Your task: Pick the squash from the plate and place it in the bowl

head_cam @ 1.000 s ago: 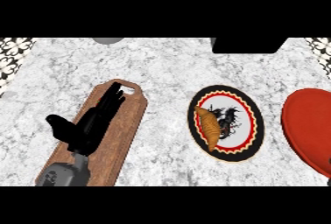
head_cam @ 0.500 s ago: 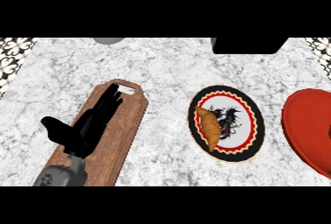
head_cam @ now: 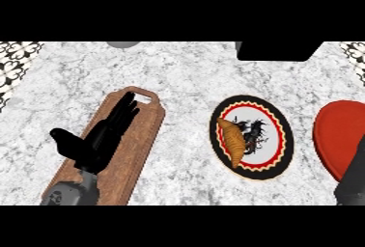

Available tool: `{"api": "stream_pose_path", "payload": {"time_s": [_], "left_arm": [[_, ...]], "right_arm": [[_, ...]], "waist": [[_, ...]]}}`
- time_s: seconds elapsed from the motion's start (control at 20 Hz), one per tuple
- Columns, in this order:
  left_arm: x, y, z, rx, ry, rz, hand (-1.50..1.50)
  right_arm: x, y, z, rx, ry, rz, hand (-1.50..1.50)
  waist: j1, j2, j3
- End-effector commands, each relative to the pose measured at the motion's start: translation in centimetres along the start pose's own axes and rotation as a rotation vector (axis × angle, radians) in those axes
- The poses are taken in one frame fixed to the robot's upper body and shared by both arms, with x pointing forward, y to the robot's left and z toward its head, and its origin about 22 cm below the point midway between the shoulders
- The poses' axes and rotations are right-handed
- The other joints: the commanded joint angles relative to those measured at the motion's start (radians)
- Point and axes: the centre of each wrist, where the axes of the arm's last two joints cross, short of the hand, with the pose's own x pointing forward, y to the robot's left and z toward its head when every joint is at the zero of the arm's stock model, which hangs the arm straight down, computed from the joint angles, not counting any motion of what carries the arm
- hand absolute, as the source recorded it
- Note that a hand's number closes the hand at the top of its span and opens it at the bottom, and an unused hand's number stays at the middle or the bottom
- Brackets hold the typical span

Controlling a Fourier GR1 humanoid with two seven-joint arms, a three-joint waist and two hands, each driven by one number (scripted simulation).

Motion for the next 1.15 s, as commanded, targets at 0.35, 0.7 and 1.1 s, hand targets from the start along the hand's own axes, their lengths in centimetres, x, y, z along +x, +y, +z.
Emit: {"api": "stream_pose_path", "payload": {"time_s": [0.35,0.7,1.1], "left_arm": [[0.2,-1.4,-1.5,-0.060,0.009,-0.002,0.00],[0.6,-2.5,-2.0,-0.124,-0.007,-0.004,0.00],[1.2,-4.4,-2.6,-0.206,-0.030,-0.008,0.00]], "right_arm": [[5.1,-4.8,7.3,-0.072,-0.181,-0.280,-1.50],[6.0,-5.5,10.8,-0.043,-0.255,-0.225,1.50],[6.2,-5.4,13.1,0.055,-0.213,-0.192,1.50]], "waist": [[0.057,0.010,-0.002],[0.128,0.030,0.000],[0.212,0.049,0.008]]}}
